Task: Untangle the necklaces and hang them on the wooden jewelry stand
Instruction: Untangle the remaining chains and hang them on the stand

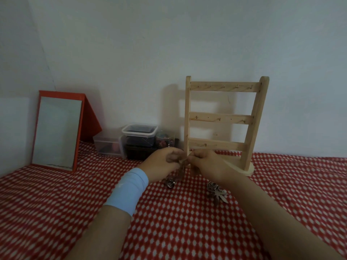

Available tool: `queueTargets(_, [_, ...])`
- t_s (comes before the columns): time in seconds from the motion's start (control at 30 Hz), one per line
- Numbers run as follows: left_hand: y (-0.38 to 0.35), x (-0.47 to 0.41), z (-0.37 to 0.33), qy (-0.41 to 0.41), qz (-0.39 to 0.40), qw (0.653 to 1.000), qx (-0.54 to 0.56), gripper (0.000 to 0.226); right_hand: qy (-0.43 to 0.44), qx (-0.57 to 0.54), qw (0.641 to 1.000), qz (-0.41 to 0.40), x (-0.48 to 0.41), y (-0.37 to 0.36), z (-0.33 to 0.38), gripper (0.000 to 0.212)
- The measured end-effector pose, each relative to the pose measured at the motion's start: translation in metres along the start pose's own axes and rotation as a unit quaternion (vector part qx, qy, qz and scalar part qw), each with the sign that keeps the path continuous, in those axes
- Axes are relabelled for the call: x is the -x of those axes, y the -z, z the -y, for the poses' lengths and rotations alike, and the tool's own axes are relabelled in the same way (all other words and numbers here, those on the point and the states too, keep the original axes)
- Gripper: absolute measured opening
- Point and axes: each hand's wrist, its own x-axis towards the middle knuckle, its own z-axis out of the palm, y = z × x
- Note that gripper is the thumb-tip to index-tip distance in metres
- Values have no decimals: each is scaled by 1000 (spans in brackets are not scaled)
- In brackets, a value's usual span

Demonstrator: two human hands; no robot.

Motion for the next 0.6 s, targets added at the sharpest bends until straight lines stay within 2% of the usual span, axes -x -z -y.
queueTargets(0.1, [-9, 0, 4, -9, 21, 999, 26, 27, -21, -45, 999, 20, 2, 0, 2, 35])
queueTargets(0.23, [-8, 0, 6, -1, -31, 999, -21, 12, -6, 27, 1000, 7, 2, 7, 3, 24])
queueTargets(0.33, [-3, -1, 9, 13, -31, 999, -41, 8, 10, 48, 999, 8, 3, 12, 2, 20])
queueTargets(0.43, [2, 0, 11, 15, -11, 998, -67, 8, 17, 112, 994, 1, 4, 14, 2, 19])
queueTargets(0.6, [0, 0, 10, 13, 17, 997, -69, 27, -11, 200, 980, 16, 4, 14, 3, 22])
